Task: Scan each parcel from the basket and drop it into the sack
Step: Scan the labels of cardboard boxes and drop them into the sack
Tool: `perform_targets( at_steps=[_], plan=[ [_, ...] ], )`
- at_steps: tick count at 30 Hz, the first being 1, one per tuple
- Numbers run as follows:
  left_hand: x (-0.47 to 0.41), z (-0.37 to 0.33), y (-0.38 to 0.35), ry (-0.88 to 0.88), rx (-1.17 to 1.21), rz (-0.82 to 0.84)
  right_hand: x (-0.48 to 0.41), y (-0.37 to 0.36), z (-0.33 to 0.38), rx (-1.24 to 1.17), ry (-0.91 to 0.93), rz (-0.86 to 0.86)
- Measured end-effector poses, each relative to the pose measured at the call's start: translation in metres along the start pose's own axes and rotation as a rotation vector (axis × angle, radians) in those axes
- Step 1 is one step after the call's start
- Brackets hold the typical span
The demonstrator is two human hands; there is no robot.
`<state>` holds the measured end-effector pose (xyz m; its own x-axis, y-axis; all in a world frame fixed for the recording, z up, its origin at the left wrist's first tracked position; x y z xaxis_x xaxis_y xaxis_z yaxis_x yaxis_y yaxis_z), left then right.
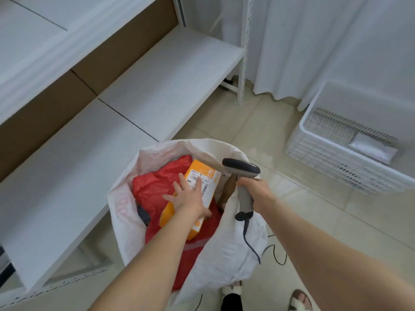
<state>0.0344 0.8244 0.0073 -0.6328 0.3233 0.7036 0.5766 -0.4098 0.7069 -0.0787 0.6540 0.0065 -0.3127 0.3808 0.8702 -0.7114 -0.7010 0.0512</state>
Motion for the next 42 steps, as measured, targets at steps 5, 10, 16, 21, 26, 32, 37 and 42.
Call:
perform_targets(
  at_steps=[5,10,16,21,26,32,37,42],
  plan=[
    [0.001,0.079,0.000,0.210,0.096,-0.183,-0.003,-0.017,0.010,0.029,0.047,-0.041],
    [-0.015,0.121,-0.058,0.218,0.300,-0.122,-0.014,-0.044,-0.005,0.061,0.026,-0.026],
    [-0.018,0.127,-0.069,0.335,0.203,-0.135,-0.023,-0.063,-0.031,0.016,-0.051,0.030],
    [-0.026,0.099,-0.038,0.053,0.025,-0.348,-0.010,-0.094,-0.005,0.000,0.005,0.059],
    [-0.033,0.042,-0.097,-0.372,0.114,0.120,-0.005,-0.101,0.007,0.012,0.013,0.064],
    [-0.035,0.053,-0.094,-0.204,0.246,0.294,-0.007,-0.073,-0.007,0.011,-0.010,0.059],
    [-0.028,0.036,-0.068,-0.209,0.321,0.153,0.007,-0.055,-0.005,0.057,0.034,0.059],
    [-0.013,0.018,-0.047,-0.176,0.319,0.090,0.019,-0.032,-0.002,0.125,0.055,0.084]
  ],
)
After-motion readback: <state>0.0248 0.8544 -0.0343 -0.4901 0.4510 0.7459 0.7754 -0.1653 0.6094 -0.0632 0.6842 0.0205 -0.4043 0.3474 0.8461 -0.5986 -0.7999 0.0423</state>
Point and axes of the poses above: each hand's wrist, its own x-axis away from the middle knuckle, its own y-axis out of the back of the hand, z = x × y, the point moved 7 cm from there along -x, towards the middle knuckle, and after that the axes turned 7 degrees about -y, right-handed, at the moved point
